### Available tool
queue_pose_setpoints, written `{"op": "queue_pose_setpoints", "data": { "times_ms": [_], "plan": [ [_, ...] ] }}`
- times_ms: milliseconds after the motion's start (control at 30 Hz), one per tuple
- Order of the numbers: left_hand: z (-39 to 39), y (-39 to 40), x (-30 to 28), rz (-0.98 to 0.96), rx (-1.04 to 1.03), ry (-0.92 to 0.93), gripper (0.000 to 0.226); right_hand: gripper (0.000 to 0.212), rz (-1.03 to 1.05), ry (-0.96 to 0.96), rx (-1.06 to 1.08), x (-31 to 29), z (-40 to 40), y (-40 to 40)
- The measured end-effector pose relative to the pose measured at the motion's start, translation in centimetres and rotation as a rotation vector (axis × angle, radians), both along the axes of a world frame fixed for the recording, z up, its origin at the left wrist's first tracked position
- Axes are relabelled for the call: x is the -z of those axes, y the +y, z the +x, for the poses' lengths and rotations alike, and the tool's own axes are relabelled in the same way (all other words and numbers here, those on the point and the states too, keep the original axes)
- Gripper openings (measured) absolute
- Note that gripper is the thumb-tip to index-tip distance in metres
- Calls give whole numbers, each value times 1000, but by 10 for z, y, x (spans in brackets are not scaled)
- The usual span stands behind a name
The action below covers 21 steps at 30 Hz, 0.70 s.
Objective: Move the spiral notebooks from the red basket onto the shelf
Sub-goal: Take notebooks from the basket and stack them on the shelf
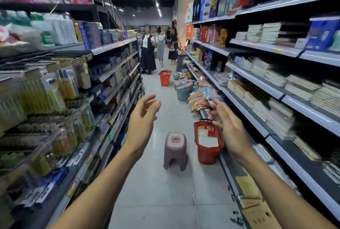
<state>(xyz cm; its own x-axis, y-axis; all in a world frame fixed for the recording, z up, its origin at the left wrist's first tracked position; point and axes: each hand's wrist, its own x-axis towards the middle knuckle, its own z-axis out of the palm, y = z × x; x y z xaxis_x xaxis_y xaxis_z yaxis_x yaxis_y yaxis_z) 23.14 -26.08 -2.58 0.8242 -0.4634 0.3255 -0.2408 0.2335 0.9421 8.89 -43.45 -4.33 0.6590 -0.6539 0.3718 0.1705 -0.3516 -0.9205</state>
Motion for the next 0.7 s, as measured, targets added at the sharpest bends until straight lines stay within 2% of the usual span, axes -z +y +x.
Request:
{"op": "queue_pose_setpoints", "data": {
  "times_ms": [300, 467, 567, 700],
  "plan": [
    [162, -110, 2, 38, -8, -28, 34, 51, 39, -40, -19, 2, 168, -109],
    [283, -175, 16, 29, 16, -57, 28, 29, 53, -72, -6, 20, 282, -168],
    [354, -217, 19, 65, 98, -59, 26, 40, 89, -78, 33, 23, 346, -202],
    [446, -276, 10, 113, 161, -82, 41, 52, 111, -61, 97, 16, 427, -251]
  ]
}}
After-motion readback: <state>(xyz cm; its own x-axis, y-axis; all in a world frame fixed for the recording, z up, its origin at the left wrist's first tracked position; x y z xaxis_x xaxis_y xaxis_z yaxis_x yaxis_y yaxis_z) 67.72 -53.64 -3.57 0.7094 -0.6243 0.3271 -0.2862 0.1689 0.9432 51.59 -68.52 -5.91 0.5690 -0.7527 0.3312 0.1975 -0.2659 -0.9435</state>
